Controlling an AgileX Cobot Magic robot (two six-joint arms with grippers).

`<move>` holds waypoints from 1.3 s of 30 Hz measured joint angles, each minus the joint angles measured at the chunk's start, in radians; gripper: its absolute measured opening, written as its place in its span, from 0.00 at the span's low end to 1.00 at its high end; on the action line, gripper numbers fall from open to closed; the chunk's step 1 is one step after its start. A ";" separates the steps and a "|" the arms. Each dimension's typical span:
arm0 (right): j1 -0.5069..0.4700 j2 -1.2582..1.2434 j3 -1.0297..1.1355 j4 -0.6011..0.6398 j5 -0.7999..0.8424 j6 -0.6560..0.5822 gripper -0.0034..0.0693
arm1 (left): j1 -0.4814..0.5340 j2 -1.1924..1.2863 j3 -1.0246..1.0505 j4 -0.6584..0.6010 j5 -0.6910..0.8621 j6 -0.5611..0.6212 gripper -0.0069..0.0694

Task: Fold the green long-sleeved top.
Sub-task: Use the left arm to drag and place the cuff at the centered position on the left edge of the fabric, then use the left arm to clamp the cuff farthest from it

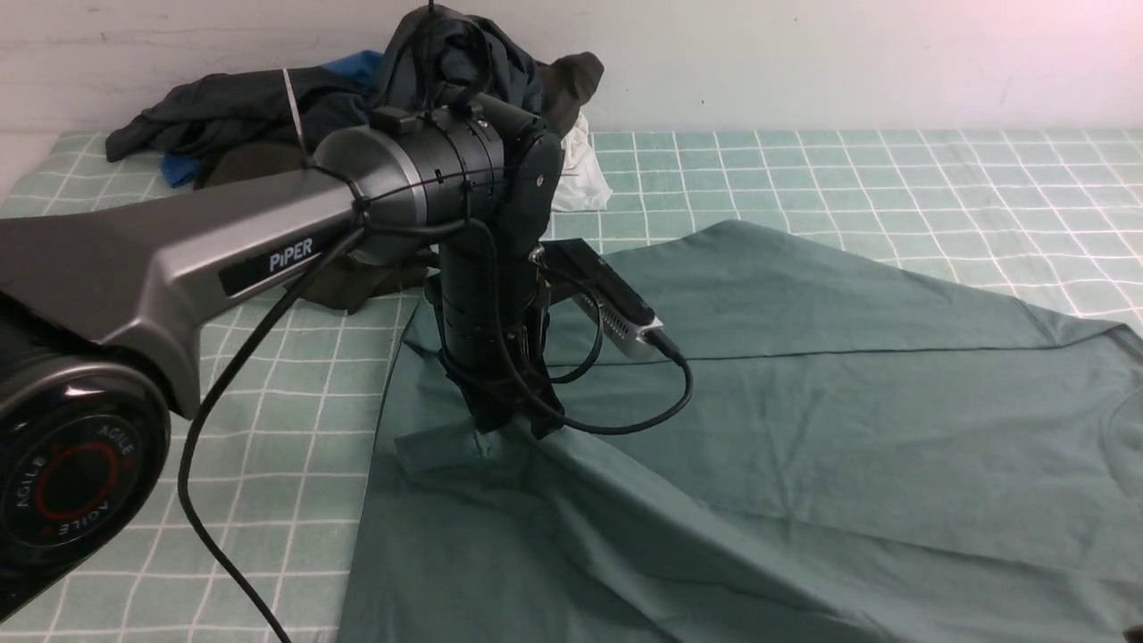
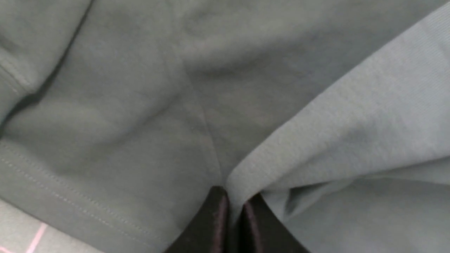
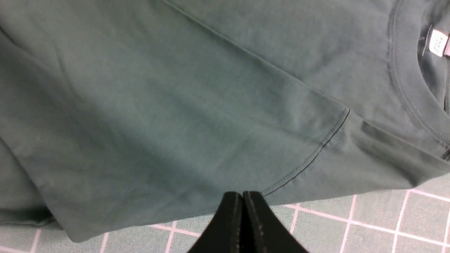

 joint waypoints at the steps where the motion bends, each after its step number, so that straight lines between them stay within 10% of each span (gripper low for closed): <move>1: 0.000 0.001 0.000 -0.001 -0.001 0.002 0.03 | 0.000 0.003 0.000 0.008 0.000 -0.003 0.14; 15: -0.019 0.062 0.001 -0.164 -0.098 0.183 0.09 | 0.000 0.007 -0.176 0.168 0.001 -0.199 0.55; 39: -0.041 0.124 0.001 -0.152 -0.141 0.198 0.26 | 0.264 -0.005 -0.147 -0.171 -0.042 -0.317 0.59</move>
